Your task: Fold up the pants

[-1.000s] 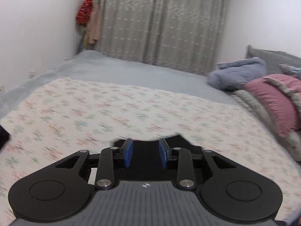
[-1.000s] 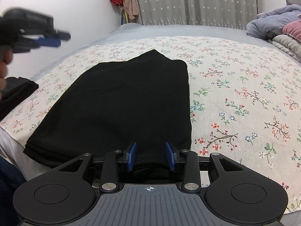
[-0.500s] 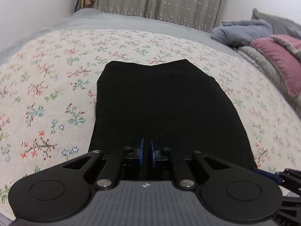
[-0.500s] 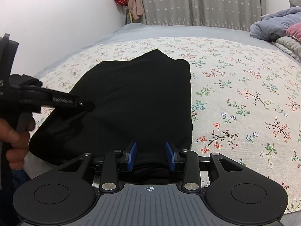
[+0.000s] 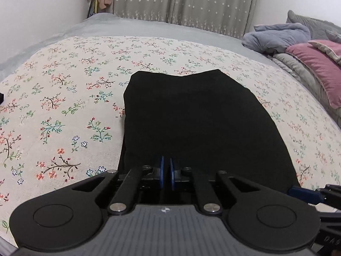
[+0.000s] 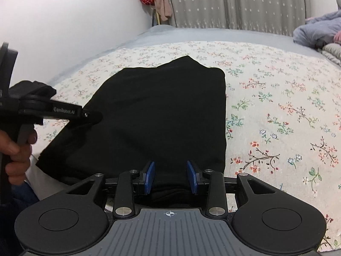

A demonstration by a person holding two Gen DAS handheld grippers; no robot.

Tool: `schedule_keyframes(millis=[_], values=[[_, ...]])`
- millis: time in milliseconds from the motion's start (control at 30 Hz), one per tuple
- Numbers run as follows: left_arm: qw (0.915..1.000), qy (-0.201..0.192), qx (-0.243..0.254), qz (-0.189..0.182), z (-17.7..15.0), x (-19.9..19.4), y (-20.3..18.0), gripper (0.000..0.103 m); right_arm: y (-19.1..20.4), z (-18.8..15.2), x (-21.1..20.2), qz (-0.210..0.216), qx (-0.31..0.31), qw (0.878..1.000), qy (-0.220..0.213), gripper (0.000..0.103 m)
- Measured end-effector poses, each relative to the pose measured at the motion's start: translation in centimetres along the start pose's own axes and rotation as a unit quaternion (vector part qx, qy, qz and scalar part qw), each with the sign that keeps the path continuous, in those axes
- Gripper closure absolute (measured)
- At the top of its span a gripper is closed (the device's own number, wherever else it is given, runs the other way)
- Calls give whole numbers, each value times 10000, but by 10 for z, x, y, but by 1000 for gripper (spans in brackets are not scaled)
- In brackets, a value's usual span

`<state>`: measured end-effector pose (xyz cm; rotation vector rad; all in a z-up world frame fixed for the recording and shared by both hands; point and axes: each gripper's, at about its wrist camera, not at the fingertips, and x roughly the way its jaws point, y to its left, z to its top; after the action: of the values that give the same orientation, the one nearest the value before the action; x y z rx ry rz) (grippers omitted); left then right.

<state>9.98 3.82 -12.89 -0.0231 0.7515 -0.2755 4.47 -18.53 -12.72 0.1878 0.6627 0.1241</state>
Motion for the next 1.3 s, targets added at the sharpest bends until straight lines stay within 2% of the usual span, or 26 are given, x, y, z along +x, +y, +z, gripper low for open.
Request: schedule_keyframes(millis=[133, 267, 367, 433, 467, 500, 567, 633, 700, 800, 933, 1033, 1167, 1200, 1300], values=[[9999, 33, -109, -81, 1, -1, 5, 87, -3, -3, -3, 44, 13, 10000, 33, 71], [9985, 106, -441, -290, 6, -4, 20, 89, -4, -4, -8, 110, 21, 9999, 110, 71], [9983, 4, -572, -146, 12, -11, 33, 87, -6, -1, -15, 196, -12, 9996, 204, 70], [9964, -73, -818, -223, 16, -16, 46, 74, -11, 1, -21, 296, 24, 9992, 254, 70], [9945, -98, -1004, -275, 18, -18, 54, 59, -14, 3, -25, 353, 84, 9991, 234, 70], [9925, -132, -1164, -340, 20, -19, 60, 51, -18, 4, -29, 403, 147, 9989, 192, 70], [9882, -195, -1439, -494, 23, -21, 70, 48, -28, 9, -37, 422, 324, 9986, 40, 70], [9845, -226, -1628, -608, 28, -18, 77, 41, -41, 13, -42, 392, 564, 9976, -83, 66], [9809, -155, -1783, -763, 30, -12, 79, 19, -55, 15, -40, 356, 880, 9954, -134, 64], [9754, 78, -1979, -972, 31, 4, 79, 16, -75, 14, -33, 427, 1419, 9889, -137, 62], [9666, 397, -2106, -1409, 28, 21, 77, 8, -92, 12, -18, 764, 1963, 9775, -79, 62], [9667, 525, -2009, -1493, 28, 28, 73, 3, -102, 10, -6, 918, 2212, 9709, -8, 61], [9618, 598, -2117, -1630, 29, 32, 75, 0, -113, 8, 8, 1175, 2603, 9583, 76, 58], [9606, 622, -2132, -1671, 30, 33, 75, 0, -117, 7, 11, 1284, 2734, 9533, 77, 52], [9589, 710, -2129, -1738, 33, 41, 75, 0, -121, 8, 20, 1536, 3005, 9413, 22, 47]])
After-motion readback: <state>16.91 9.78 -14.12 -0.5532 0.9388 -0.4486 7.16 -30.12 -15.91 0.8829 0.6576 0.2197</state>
